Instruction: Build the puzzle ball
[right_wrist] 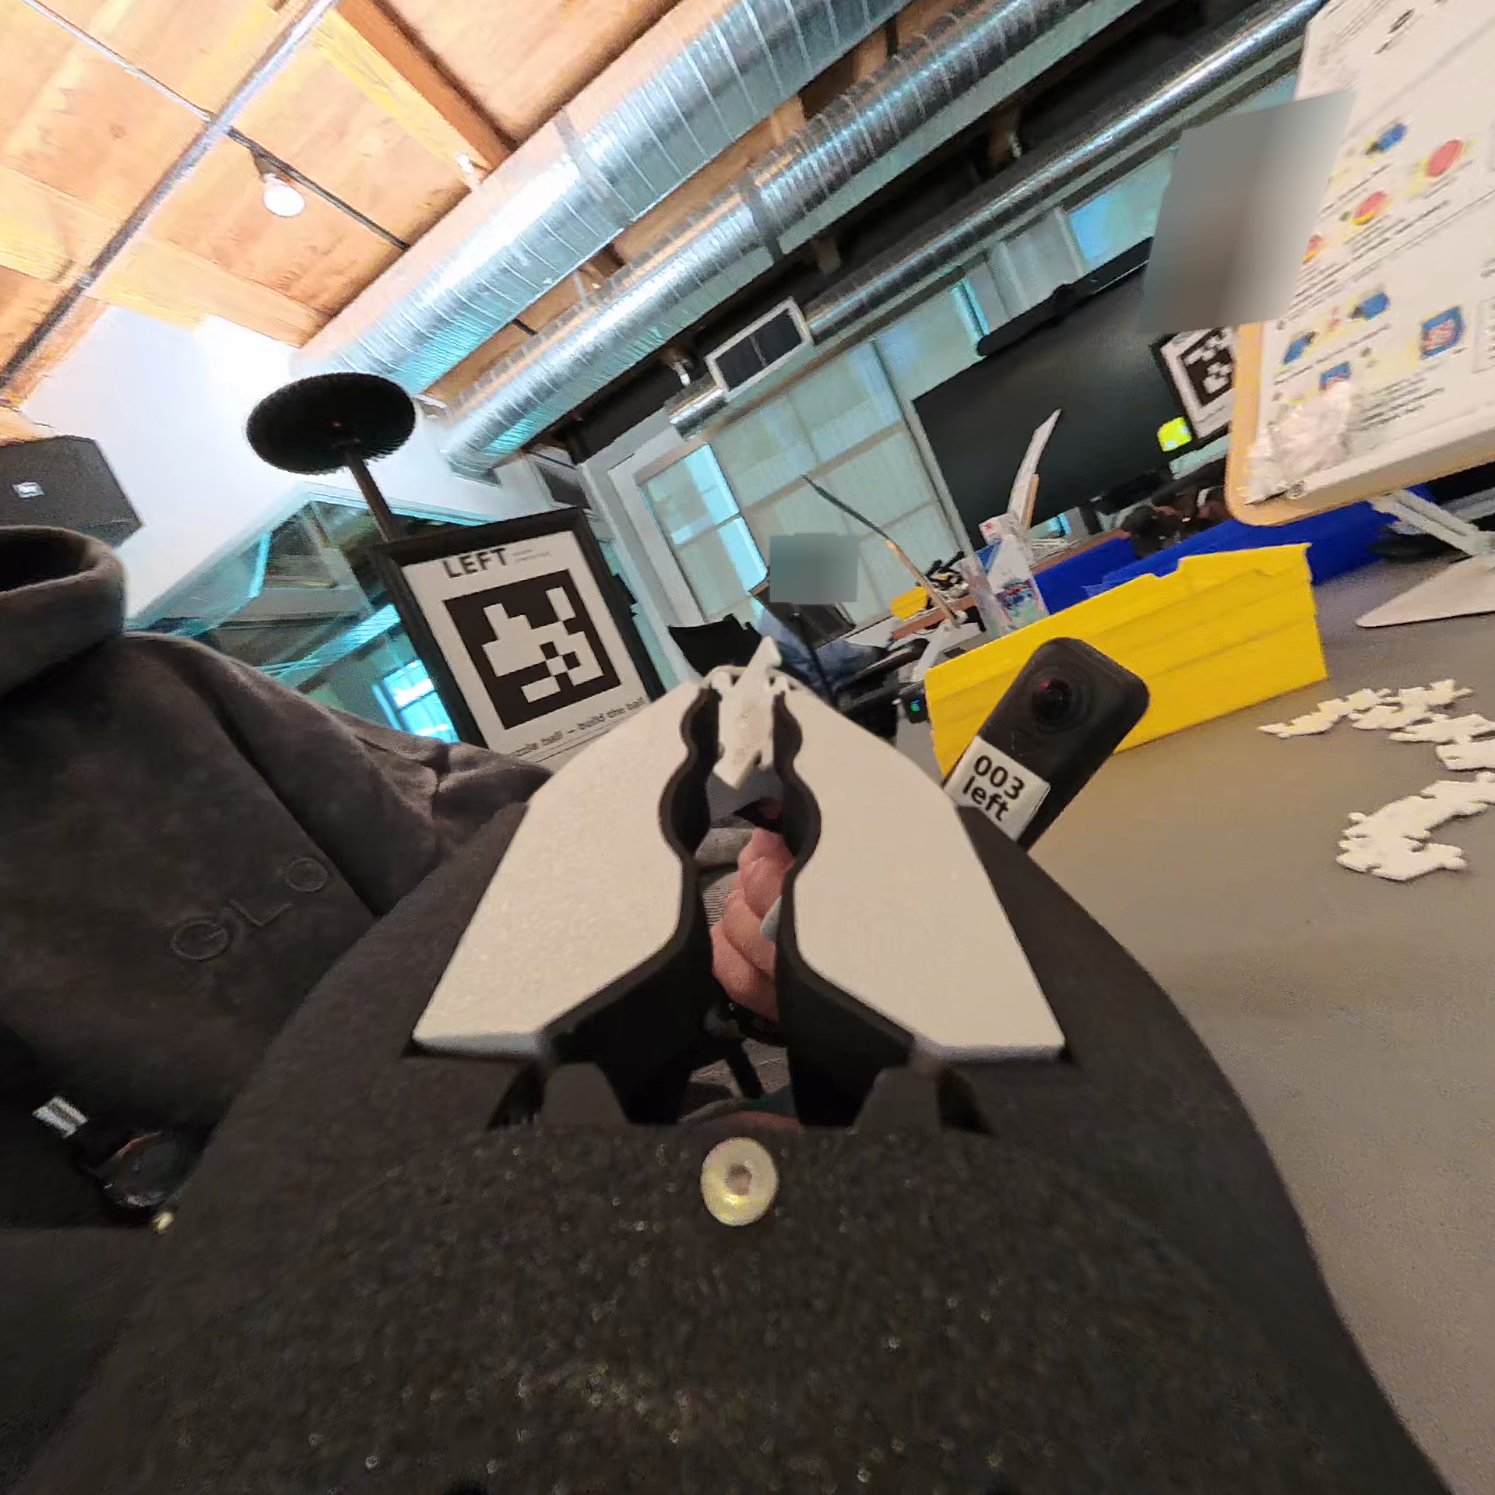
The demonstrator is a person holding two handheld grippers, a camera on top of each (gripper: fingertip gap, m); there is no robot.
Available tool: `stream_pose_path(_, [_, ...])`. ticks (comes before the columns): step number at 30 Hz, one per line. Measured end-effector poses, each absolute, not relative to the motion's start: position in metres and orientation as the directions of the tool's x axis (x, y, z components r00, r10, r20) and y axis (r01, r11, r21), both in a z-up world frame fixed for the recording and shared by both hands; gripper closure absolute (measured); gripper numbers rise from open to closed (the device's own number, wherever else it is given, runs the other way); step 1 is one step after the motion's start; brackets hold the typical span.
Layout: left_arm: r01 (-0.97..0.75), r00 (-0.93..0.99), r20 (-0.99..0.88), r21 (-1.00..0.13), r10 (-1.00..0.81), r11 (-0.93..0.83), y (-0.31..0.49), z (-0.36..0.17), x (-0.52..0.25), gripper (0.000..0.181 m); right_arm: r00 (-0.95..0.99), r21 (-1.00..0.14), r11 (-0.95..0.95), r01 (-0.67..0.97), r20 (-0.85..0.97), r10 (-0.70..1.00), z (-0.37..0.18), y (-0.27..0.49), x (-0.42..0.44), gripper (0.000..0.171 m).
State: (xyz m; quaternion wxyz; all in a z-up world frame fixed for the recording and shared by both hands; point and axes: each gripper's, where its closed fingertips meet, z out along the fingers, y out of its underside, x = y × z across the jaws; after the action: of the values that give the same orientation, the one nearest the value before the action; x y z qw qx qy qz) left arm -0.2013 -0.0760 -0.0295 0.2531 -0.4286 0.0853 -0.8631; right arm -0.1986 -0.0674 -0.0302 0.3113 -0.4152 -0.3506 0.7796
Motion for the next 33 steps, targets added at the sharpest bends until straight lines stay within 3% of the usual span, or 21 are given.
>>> stream_pose_path(10, [0.314, -0.519, 0.689, -0.396, -0.506, -0.863, -0.087, -0.028, -0.197, 0.154, -0.489, -0.805, -0.58, -0.127, -0.458, 0.743, -0.038, -0.069, -0.2, 0.153])
stream_pose_path(14, [0.302, -0.515, 0.699, -0.394, -0.496, -0.868, -0.088, -0.03, -0.194, 0.154, -0.538, -0.814, -0.576, -0.083, -0.449, 0.713, -0.039, -0.079, -0.196, 0.168])
stream_pose_path(20, [0.3, -0.455, 0.731, -0.412, -0.509, -0.86, -0.084, -0.038, -0.192, 0.154, -0.467, -0.84, -0.541, -0.031, -0.467, 0.751, -0.047, -0.075, -0.194, 0.169])
stream_pose_path(23, [0.312, -0.313, 0.754, -0.492, -0.577, -0.812, -0.075, -0.045, -0.194, 0.155, -0.361, -0.856, -0.516, -0.038, -0.47, 0.806, -0.055, -0.061, -0.194, 0.169])
stream_pose_path(28, [0.233, 0.161, 0.636, -0.768, -0.755, -0.597, -0.058, -0.072, -0.203, 0.153, -0.16, -0.891, -0.452, 0.031, -0.451, 0.878, -0.077, -0.041, -0.196, 0.169])
stream_pose_path(30, [0.195, 0.268, 0.573, -0.819, -0.774, -0.539, -0.054, -0.078, -0.205, 0.154, -0.12, -0.899, -0.433, 0.069, -0.438, 0.891, -0.085, -0.04, -0.199, 0.169])
stream_pose_path(33, [0.148, 0.348, 0.527, -0.848, -0.776, -0.509, -0.051, -0.087, -0.205, 0.171, -0.106, -0.908, -0.41, 0.083, -0.417, 0.903, -0.088, -0.042, -0.204, 0.169])
